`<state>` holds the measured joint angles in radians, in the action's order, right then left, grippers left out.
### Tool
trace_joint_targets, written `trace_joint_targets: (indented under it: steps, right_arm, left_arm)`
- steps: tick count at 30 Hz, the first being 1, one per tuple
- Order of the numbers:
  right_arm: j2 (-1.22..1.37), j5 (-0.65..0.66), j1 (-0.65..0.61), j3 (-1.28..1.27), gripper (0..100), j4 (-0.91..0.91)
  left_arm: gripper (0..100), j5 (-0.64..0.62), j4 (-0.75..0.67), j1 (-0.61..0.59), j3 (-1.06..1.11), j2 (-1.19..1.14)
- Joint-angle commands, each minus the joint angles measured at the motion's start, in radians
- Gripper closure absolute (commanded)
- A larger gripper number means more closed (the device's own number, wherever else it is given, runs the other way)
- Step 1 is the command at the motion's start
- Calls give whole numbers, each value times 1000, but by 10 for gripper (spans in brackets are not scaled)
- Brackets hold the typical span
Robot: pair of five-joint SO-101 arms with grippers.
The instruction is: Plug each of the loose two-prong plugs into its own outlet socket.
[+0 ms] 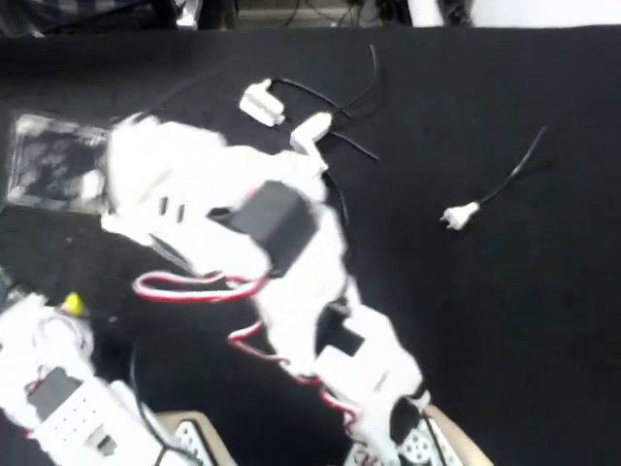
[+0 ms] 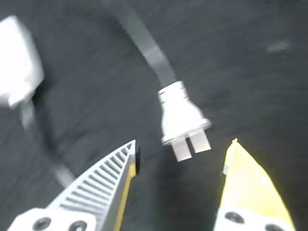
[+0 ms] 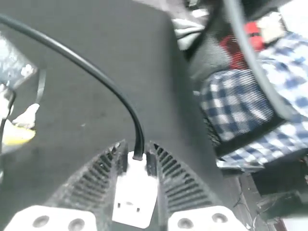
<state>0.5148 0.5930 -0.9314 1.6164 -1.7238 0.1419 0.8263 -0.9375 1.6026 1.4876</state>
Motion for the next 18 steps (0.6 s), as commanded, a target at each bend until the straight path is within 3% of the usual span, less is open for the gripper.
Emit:
trace_joint_targets:
  steps: [1,6,12,18]
  right_arm:
    - [-117,-43,55,33,986,-37]
    - [-189,-94,51,33,986,-37]
    - [-236,-115,68,33,986,-37]
    - [-274,-196,71,33,986,-41]
  left_arm:
    - [706,-98,5,157,-197,9]
    - [709,-330,132,214,-390,91]
    - [711,-493,393,476,-527,359]
    - [711,-557,377,762,-607,327]
